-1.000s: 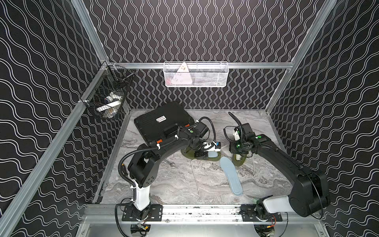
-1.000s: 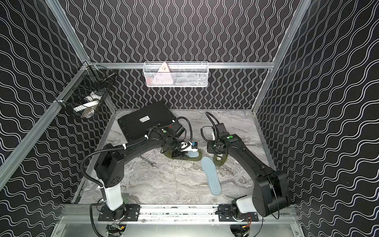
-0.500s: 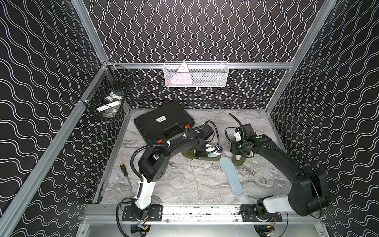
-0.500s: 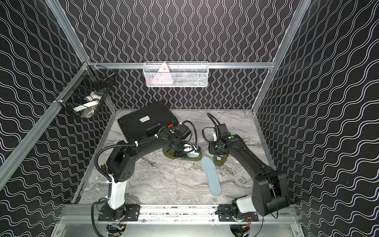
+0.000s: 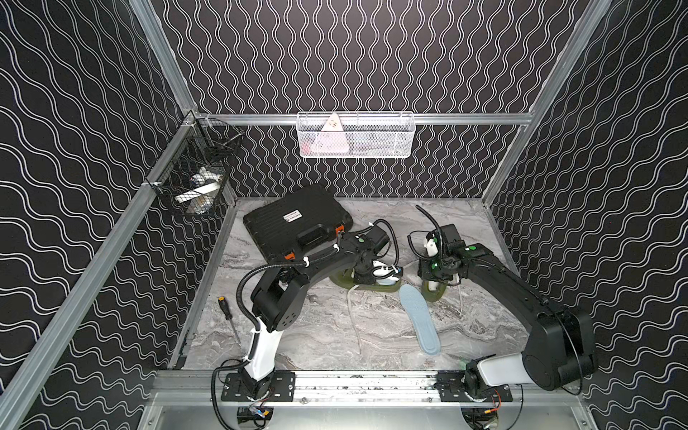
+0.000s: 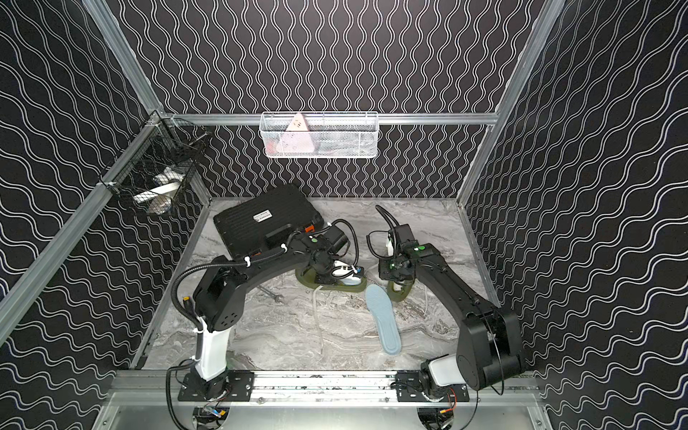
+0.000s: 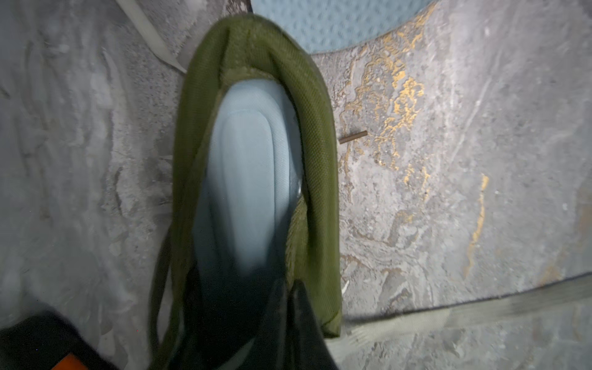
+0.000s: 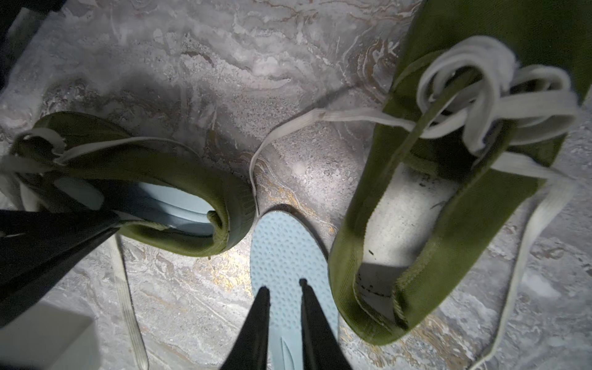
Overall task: Insert the insole into the shoe
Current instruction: Pick up the shoe at the center of the board, then adjust the insole in the shoe.
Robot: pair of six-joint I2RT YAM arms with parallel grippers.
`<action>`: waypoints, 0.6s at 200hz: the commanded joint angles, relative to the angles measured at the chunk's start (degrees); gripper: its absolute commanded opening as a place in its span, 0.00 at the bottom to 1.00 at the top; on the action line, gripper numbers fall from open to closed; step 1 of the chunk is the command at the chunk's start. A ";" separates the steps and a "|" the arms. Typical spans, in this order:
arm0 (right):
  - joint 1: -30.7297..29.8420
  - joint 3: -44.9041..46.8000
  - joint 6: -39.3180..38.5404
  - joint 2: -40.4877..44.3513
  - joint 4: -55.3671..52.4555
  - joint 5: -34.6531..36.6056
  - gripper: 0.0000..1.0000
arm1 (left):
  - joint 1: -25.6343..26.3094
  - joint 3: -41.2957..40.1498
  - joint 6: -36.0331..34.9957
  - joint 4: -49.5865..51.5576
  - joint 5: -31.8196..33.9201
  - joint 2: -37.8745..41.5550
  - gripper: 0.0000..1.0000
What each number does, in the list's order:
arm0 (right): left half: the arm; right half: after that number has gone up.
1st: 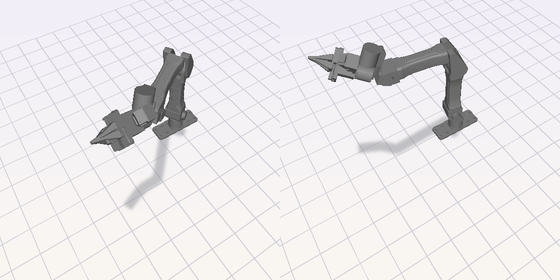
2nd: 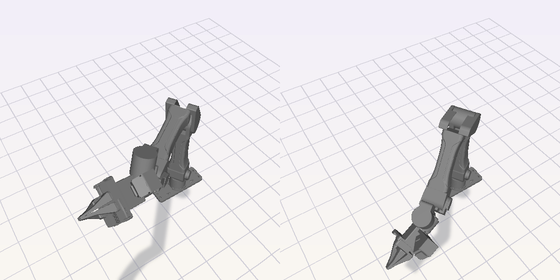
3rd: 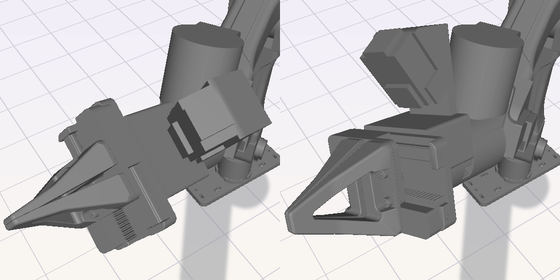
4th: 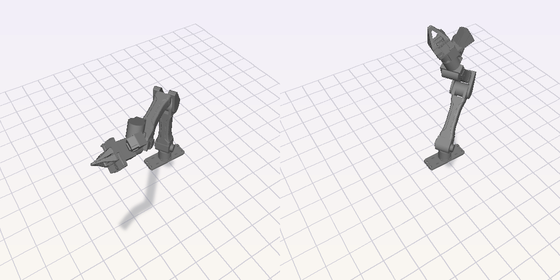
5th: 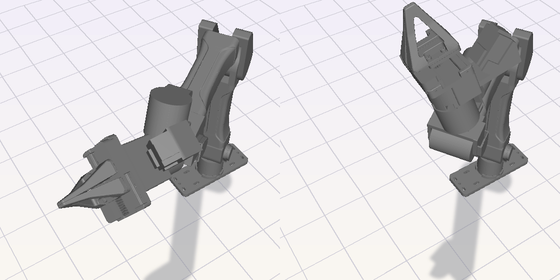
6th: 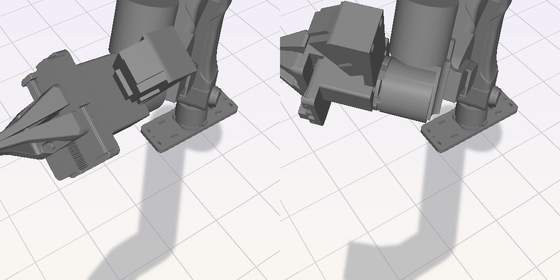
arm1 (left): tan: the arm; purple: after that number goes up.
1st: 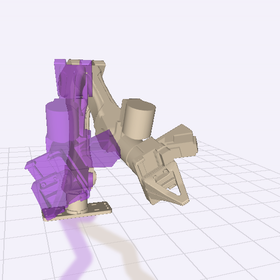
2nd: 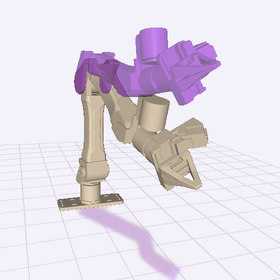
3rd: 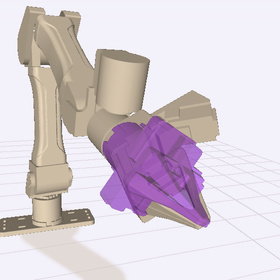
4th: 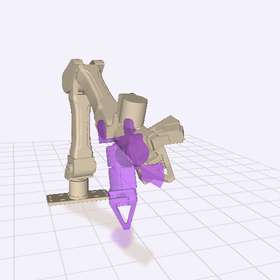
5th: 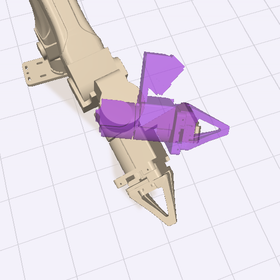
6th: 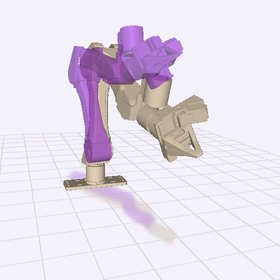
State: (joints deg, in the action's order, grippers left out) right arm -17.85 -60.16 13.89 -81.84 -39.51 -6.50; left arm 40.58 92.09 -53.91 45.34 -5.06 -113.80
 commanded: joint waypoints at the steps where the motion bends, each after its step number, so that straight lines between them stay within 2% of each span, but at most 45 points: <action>1: 0.01 -0.35 -0.32 -0.47 0.13 -4.09 0.21 | 0.03 -2.45 -1.51 -2.84 -2.67 3.93 0.00; 38: -1.41 0.13 3.43 -2.18 4.73 -11.78 0.20 | 0.10 -5.92 -1.07 -5.92 -4.74 7.05 0.00; 120: -7.91 -4.40 5.87 -12.07 9.12 -12.63 0.17 | -0.14 -13.54 0.45 -14.49 -6.34 10.79 0.00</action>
State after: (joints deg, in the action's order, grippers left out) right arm -25.30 -63.20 18.50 -91.11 -33.15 -18.33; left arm 40.56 79.79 -54.00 35.18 -9.26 -104.38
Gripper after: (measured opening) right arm 0.175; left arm 0.069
